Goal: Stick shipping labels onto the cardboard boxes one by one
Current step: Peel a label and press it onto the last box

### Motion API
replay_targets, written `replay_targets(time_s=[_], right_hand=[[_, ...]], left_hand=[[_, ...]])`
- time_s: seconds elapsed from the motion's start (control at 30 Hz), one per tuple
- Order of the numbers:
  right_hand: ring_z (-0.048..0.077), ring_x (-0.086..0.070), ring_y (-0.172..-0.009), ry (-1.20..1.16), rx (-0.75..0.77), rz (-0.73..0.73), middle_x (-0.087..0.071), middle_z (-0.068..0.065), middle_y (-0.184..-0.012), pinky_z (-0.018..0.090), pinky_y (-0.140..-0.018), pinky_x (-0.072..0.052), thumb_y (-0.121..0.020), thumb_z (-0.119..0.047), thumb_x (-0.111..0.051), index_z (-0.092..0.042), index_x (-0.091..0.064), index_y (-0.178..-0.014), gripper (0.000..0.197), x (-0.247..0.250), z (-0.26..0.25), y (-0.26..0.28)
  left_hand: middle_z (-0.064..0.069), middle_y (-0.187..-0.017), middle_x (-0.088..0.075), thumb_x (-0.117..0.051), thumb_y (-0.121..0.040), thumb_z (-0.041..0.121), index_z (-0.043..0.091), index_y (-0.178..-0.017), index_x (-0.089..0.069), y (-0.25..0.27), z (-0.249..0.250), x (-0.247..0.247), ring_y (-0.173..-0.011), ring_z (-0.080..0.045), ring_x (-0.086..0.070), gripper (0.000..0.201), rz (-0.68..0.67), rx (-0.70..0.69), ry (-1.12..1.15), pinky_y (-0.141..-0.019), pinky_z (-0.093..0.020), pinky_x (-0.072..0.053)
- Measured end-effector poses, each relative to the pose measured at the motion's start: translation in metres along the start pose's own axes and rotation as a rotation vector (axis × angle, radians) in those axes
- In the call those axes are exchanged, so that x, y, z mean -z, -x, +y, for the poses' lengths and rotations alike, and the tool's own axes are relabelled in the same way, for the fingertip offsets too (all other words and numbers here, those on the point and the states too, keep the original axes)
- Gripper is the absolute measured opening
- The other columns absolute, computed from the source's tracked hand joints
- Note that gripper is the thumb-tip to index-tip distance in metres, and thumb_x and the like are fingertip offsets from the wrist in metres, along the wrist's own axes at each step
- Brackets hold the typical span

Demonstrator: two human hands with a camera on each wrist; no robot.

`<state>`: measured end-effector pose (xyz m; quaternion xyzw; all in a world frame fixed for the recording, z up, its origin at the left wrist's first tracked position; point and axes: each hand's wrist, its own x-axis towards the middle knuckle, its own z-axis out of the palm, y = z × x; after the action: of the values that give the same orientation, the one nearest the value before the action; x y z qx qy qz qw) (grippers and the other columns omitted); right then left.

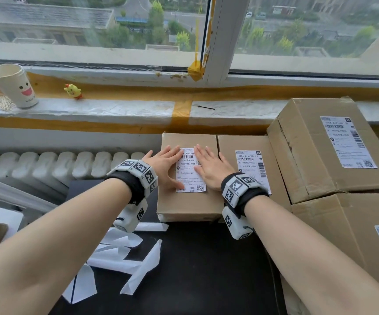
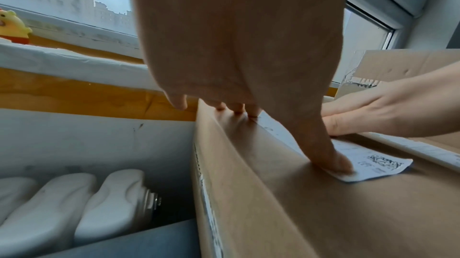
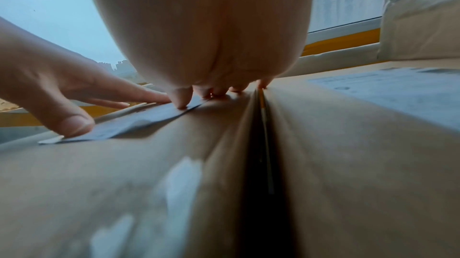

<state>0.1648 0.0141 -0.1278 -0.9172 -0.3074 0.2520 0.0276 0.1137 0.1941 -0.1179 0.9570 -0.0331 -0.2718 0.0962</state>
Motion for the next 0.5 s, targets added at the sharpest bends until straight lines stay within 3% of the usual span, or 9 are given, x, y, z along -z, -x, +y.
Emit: replay_targets(time_s=[0.2, 0.5], right_hand=[[0.009, 0.016, -0.145, 0.028, -0.003, 0.023, 0.018, -0.008, -0.157, 0.037, -0.117, 0.008, -0.101, -0.043, -0.018, -0.021, 0.014, -0.149, 0.062, -0.016, 0.0, 0.013], [0.007, 0.017, -0.144, 0.058, -0.047, 0.069, 0.02, -0.011, -0.156, 0.037, -0.117, 0.011, -0.101, -0.044, -0.013, -0.026, 0.016, -0.148, 0.058, -0.036, 0.005, 0.049]], left_hand=[[0.015, -0.156, 0.02, -0.059, -0.07, 0.071, 0.031, -0.148, 0.015, 0.001, -0.002, -0.005, -0.145, -0.008, 0.016, 0.114, -0.003, -0.004, -0.007, -0.117, -0.048, 0.006], [0.012, -0.156, 0.021, -0.053, -0.075, 0.071, 0.034, -0.147, 0.015, 0.005, -0.004, -0.02, -0.145, -0.014, 0.019, 0.106, 0.062, -0.018, 0.021, -0.119, -0.049, 0.003]])
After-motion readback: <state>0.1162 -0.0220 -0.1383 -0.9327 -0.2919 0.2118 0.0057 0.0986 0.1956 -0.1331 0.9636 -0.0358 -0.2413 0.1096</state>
